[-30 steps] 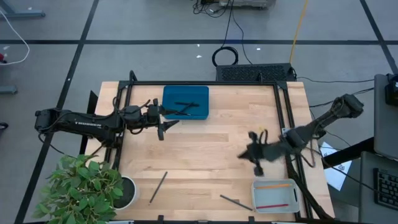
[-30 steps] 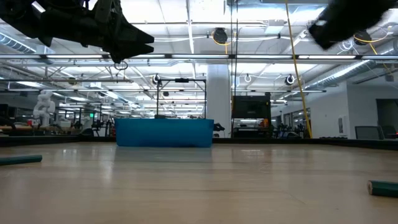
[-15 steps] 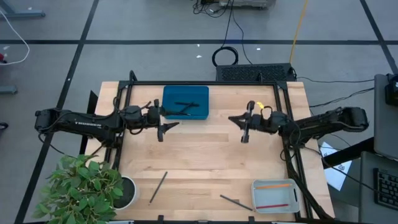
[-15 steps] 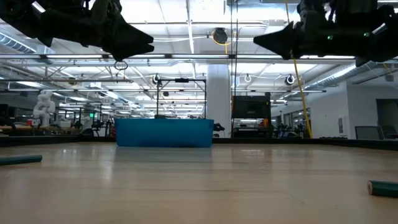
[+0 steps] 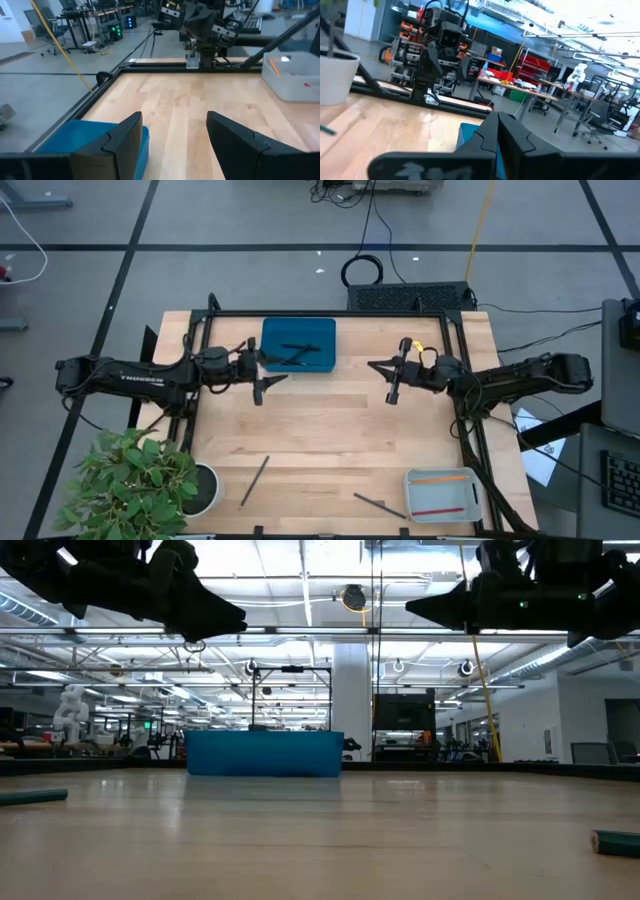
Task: Sort pens & pencils
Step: Put the left green pencil into the gray bin
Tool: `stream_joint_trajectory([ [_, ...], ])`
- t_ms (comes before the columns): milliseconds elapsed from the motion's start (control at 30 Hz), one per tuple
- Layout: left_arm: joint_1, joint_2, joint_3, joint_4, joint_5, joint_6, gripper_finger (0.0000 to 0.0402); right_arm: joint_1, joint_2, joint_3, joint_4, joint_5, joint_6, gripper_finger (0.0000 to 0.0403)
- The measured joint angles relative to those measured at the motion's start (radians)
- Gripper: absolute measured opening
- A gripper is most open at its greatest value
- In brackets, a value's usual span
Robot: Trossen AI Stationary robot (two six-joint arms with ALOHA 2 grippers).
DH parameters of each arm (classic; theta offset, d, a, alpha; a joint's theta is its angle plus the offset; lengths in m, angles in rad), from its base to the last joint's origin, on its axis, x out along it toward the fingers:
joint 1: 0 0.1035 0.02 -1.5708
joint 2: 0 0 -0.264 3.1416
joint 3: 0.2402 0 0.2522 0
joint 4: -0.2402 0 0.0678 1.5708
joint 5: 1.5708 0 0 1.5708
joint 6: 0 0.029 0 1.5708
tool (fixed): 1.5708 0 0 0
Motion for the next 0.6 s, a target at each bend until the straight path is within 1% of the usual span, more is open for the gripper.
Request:
stream_joint_trajectory([
  [133, -0.001, 0.0, 0.0, 0.003, -0.002, -0.013, 0.0227, -0.014, 0.0, 0.0, -0.001, 0.001, 0.063, 0.001],
  [233, -0.008, 0.0, 0.0, 0.002, -0.002, -0.039, 0.0227, -0.015, 0.0, 0.001, -0.035, 0.001, 0.131, 0.003],
  [333, -0.023, 0.001, 0.0, 0.001, -0.003, -0.042, 0.0227, -0.015, 0.0, 0.001, -0.086, 0.0, 0.183, 0.0062],
  [500, -0.059, 0.001, 0.0, 0.001, -0.003, -0.06, 0.0227, -0.015, 0.0, 0.001, -0.121, -0.003, 0.231, 0.0131],
  [600, -0.077, 0.001, 0.0, 0.002, -0.006, -0.058, 0.0227, -0.014, 0.0, 0.001, -0.135, -0.048, 0.239, 0.0165],
])
